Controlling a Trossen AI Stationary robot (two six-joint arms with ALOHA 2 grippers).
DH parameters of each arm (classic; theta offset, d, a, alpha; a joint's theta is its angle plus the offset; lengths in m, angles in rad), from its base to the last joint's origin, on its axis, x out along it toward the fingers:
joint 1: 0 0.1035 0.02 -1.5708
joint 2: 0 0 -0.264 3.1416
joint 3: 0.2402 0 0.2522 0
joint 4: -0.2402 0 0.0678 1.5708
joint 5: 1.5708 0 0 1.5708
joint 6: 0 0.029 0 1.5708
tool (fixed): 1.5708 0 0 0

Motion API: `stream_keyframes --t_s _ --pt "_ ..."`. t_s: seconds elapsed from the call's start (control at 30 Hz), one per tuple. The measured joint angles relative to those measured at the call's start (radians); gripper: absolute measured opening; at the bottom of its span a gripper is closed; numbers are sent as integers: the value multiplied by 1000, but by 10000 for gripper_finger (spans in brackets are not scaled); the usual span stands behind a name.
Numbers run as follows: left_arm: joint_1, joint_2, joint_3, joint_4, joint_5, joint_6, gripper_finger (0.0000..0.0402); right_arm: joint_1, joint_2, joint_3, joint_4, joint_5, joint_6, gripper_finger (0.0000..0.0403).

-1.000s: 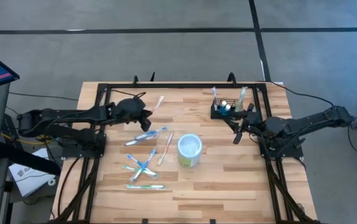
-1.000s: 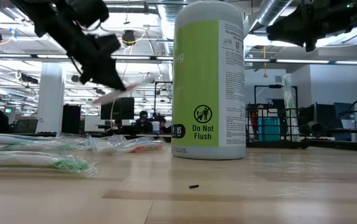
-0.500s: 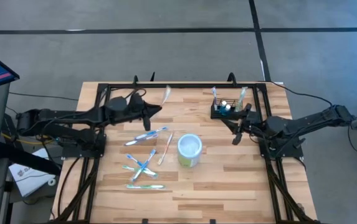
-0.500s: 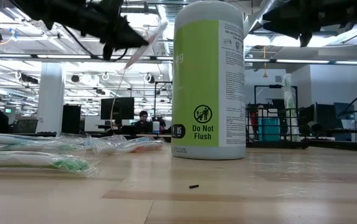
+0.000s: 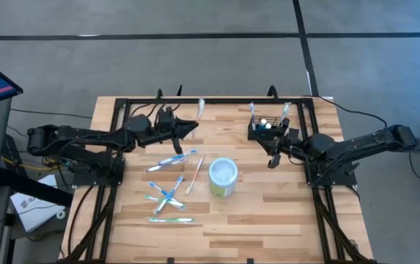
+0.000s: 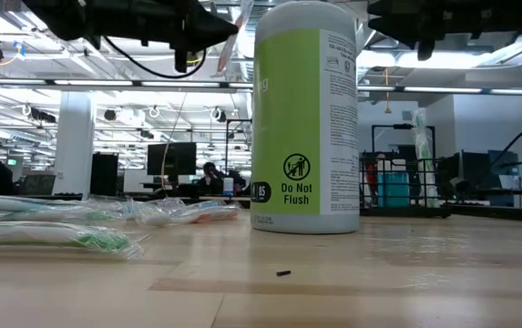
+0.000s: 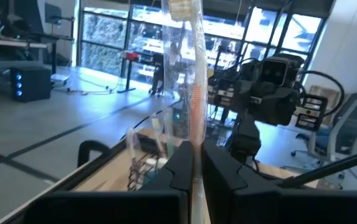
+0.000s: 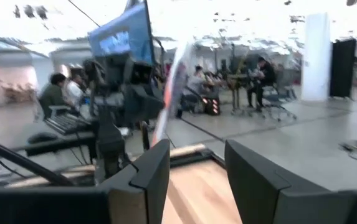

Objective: Pick & Place toothbrushing station
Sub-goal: Put the orange toothbrush into the wire organizer

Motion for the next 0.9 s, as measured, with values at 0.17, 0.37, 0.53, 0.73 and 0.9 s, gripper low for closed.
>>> stream_keyframes --t_s 0.17,0.37,0.53,0.73,0.9 --pt "0 78 0 124 37 0 10 -49 59 0 98 -90 5 145" --pt "0 160 0 257 78 -1 9 -98 143 18 161 -147 33 145" --pt "-9 208 44 269 94 0 9 -136 237 100 162 -217 37 145" --pt "-39 247 91 268 116 26 9 -183 353 208 154 -267 34 145" --pt "-66 250 98 268 115 49 9 -216 437 289 154 -352 54 145"
